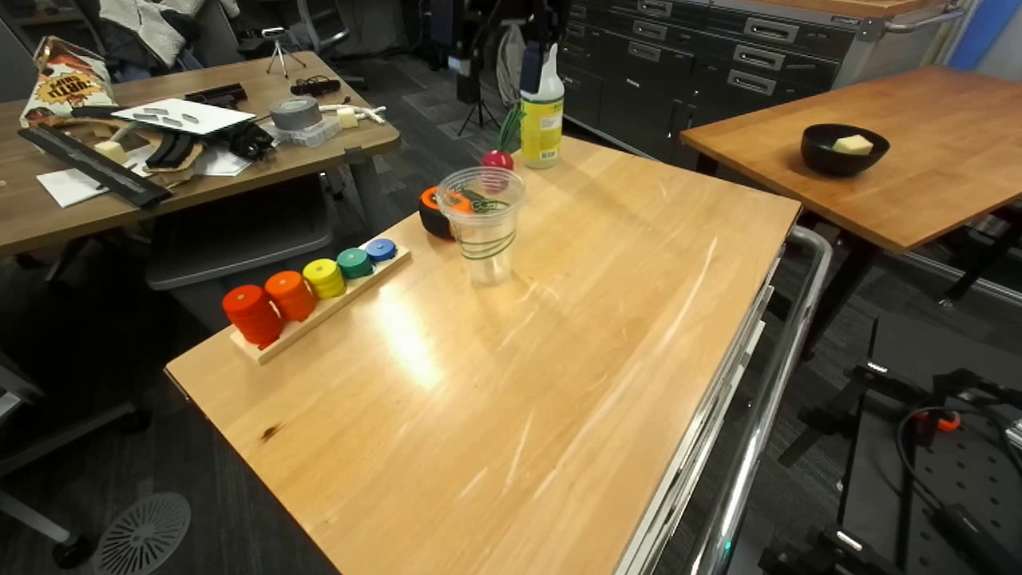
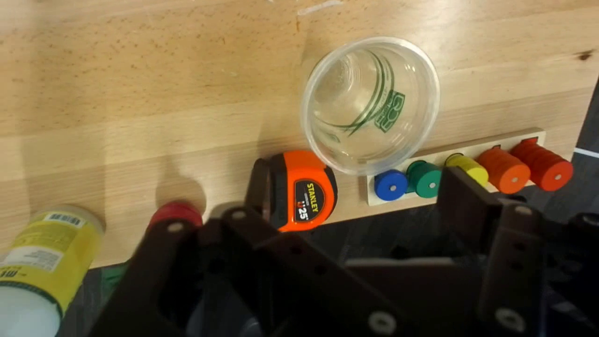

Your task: Stack the cups together

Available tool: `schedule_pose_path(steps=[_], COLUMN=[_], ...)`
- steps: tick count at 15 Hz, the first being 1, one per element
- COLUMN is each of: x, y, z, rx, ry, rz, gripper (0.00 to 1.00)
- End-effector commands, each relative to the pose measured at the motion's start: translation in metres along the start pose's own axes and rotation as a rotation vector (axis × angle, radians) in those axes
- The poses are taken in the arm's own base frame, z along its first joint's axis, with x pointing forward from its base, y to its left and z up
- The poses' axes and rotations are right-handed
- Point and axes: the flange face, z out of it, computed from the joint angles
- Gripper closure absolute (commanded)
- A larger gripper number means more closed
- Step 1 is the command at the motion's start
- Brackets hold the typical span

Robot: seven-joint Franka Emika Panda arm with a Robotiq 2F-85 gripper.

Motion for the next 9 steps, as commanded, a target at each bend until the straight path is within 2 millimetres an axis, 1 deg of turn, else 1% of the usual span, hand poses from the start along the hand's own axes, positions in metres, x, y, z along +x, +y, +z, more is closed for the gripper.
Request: schedule_pose_path(steps=[1, 4, 6, 7, 8, 9], x=[-0.021, -0.039, -0.052, -0.058, -0.04, -0.045], y=[0.013, 0.023, 0.029, 0.03, 0.027, 0.028], z=[-0.053, -0.08, -0.091, -0.094, -0.083, -0.086], rx=[-0.022, -0.042, -0.035, 0.006, -0.022, -0.017], ry=[0.004, -0.002, -0.008, -0.007, -0.01, -0.009], rz=[0.006, 0.03, 0.044, 0.013, 0.029, 0.026], gripper=[0.0, 0.0, 0.0, 0.0, 0.0, 0.0])
